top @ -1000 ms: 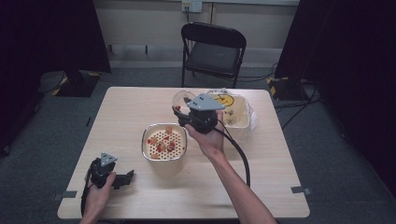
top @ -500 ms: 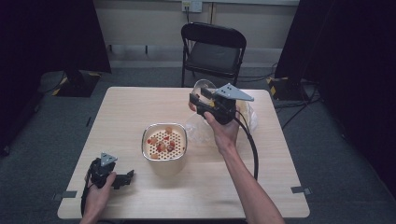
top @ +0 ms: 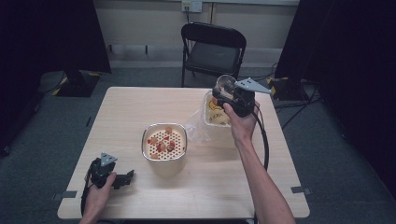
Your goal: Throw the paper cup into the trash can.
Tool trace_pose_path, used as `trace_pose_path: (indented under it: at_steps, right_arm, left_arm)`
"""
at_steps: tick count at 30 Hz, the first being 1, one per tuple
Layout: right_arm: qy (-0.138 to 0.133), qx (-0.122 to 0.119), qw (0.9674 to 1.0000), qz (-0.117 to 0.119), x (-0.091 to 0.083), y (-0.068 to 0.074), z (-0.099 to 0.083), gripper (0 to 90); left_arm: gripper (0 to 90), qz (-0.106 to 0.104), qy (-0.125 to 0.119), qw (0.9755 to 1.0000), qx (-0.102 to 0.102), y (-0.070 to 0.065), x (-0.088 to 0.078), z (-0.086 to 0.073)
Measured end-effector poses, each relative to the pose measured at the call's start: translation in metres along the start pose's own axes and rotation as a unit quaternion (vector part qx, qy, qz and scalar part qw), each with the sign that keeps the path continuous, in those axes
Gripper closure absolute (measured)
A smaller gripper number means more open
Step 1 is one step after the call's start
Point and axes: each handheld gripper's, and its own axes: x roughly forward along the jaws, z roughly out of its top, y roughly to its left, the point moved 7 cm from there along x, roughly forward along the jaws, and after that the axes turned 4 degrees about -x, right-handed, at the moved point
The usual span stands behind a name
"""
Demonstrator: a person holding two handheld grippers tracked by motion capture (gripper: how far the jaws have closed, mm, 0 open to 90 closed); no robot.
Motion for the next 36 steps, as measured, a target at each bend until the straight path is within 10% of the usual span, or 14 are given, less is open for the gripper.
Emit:
trace_pose_path:
  at_steps: [15,36]
  right_arm:
    - [0.038,0.020,0.9983,-0.040,0.012,-0.033,-0.013,19.0]
    - [0.051,0.010,0.9983,-0.024,0.000,-0.028,-0.013,15.6]
  left_arm:
    - [0.2,0.000,0.000,1.0000,0.000,0.000,0.000,0.000]
    - [0.2,0.000,0.000,1.0000,0.000,0.000,0.000,0.000]
